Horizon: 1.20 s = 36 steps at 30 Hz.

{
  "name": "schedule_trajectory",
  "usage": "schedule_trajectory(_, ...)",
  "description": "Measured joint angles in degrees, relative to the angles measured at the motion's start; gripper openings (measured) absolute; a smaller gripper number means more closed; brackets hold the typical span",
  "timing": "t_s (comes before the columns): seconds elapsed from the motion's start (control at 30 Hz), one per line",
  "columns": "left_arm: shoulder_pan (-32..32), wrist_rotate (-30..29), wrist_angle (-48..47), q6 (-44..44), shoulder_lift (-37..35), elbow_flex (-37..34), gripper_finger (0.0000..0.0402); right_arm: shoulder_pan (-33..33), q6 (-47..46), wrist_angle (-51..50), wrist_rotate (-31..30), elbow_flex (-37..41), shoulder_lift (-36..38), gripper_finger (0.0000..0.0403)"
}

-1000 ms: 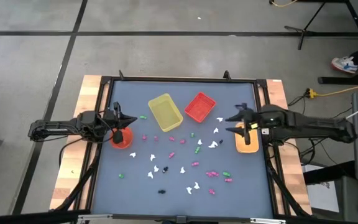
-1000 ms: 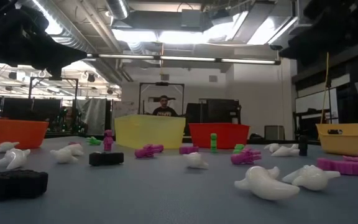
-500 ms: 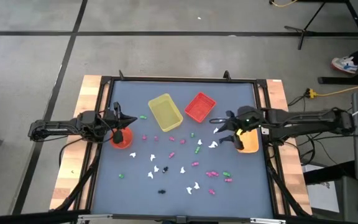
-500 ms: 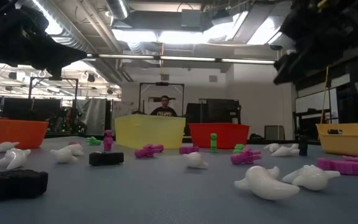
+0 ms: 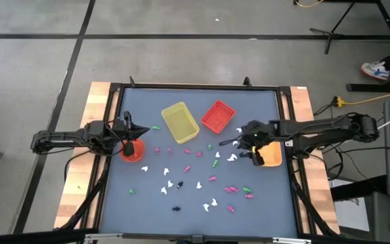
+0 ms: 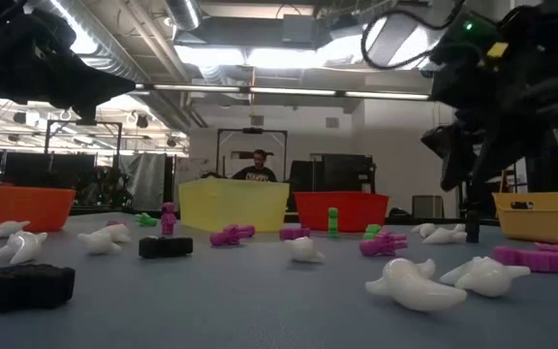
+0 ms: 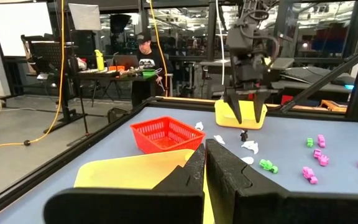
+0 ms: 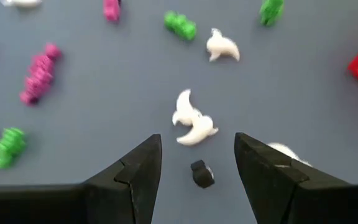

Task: Sort Halloween decoration
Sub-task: Put the black skeleton toy into the light orange bin

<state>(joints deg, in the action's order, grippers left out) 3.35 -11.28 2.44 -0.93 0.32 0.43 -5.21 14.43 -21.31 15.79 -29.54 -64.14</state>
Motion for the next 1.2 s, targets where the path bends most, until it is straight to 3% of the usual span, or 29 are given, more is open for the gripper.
schedule_trajectory(0.53, -0.01, -0.01, 0.00, 0.00, 0.00, 0.00, 0.0000, 0.00, 4.09, -1.43, -4.83, 0.02, -7.80, 0.0202)
schedule_trajectory(1.2, 0.01, -0.01, 0.00, 0.00, 0.00, 0.00, 0.0000, 0.00, 5.64, -1.28, -4.85, 0.02, -8.19, 0.0202)
